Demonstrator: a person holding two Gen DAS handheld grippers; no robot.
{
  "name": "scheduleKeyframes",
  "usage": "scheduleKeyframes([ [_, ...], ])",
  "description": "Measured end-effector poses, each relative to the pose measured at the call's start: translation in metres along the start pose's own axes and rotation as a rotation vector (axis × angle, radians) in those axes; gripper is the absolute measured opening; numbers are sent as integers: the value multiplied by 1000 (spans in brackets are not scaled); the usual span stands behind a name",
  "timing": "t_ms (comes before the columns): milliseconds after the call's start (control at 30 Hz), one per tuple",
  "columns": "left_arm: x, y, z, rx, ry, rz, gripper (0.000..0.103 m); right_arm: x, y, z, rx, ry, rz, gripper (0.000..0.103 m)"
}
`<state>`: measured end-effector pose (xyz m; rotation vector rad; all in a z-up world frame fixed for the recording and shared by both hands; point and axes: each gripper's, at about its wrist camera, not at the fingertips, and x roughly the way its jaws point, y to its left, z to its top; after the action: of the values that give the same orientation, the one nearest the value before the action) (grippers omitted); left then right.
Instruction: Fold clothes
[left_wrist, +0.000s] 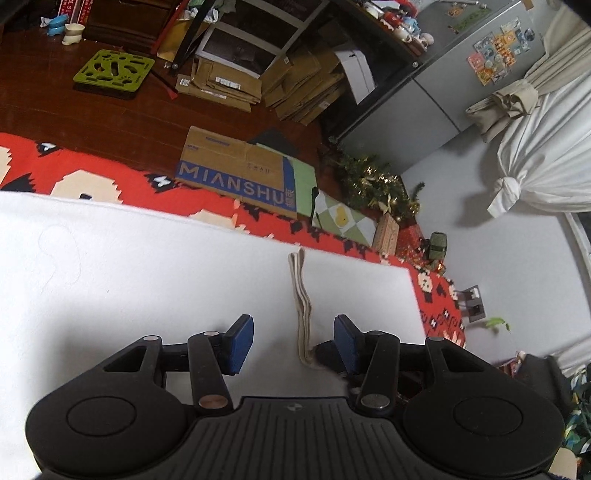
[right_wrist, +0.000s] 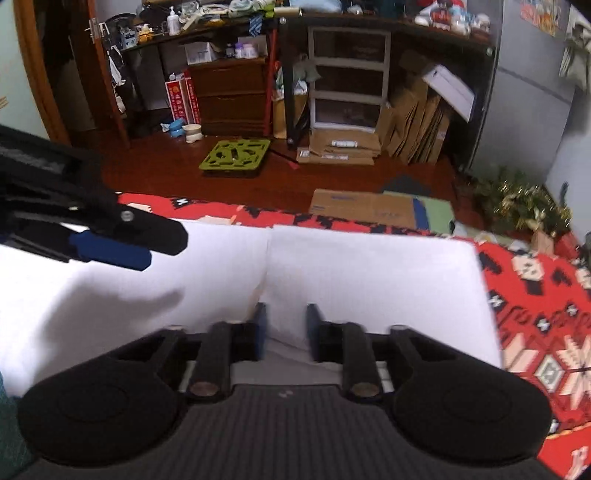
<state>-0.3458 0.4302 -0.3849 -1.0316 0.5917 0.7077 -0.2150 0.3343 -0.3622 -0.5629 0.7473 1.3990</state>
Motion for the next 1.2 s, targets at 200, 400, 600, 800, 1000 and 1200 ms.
scheduleKeyframes([
  [200, 4, -4, -2, 15, 17, -13, 47, 26, -2, -6, 36, 64, 67, 5],
  [400, 34, -21, 18, 46, 6, -27, 48, 2, -23, -2, 44, 54, 85, 5],
  [600, 83, -23, 37, 71, 42, 15, 39, -21, -96, 14, 173, -24, -71, 8],
  [800, 96, -15, 37, 21, 47, -4, 16, -29, -161, 14, 241, -56, -154, 8],
  [1000, 77, -34, 37, 104, -31, -32, 4, 5, -183, 15, 263, -37, -153, 11],
  [1200, 96, -24, 41, 141, 26, 48, 6, 27, -178, 20, 246, -55, -124, 12],
])
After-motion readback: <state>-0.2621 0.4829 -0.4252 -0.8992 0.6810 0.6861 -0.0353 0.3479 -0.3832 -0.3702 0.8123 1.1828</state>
